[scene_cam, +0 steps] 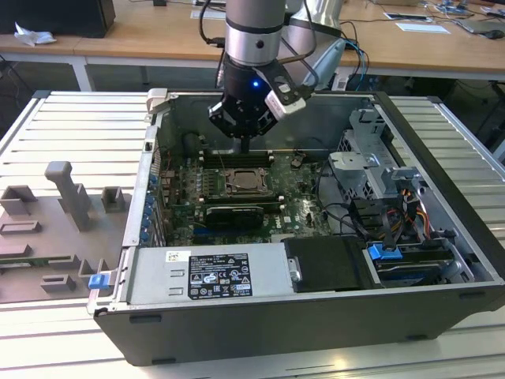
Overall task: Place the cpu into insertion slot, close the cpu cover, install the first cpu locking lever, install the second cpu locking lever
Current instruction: 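Install the first cpu locking lever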
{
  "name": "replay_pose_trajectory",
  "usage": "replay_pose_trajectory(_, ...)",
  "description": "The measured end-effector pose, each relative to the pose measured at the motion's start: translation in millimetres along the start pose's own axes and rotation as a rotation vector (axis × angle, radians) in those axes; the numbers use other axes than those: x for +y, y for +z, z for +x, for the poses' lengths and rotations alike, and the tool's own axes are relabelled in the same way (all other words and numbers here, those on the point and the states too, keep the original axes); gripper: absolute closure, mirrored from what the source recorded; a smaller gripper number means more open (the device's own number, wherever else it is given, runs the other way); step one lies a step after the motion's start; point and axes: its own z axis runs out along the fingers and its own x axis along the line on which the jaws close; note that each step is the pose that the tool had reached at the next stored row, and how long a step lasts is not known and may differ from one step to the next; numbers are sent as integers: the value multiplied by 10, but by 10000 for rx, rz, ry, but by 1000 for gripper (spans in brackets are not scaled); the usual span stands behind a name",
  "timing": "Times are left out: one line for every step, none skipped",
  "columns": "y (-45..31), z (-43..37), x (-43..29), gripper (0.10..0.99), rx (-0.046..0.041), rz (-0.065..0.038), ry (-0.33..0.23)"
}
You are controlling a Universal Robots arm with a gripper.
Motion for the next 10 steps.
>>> replay_pose_trajectory(5,31,4,980,-16,2,-2)
replay_pose_trajectory(9,59,8,980,-33,3,-2)
replay_pose_trajectory(17,112,14,980,-65,10,-3)
replay_pose_trajectory(24,162,20,980,-92,14,-5)
replay_pose_trajectory(29,199,24,980,-112,15,-4)
replay_pose_trajectory(38,240,30,980,-131,15,-4)
replay_pose_trajectory(45,269,35,980,-134,17,45)
replay_pose_trajectory(48,278,37,980,-135,18,105)
replay_pose_trajectory(50,295,39,980,-134,20,151)
replay_pose_trajectory(55,346,45,980,-136,20,162)
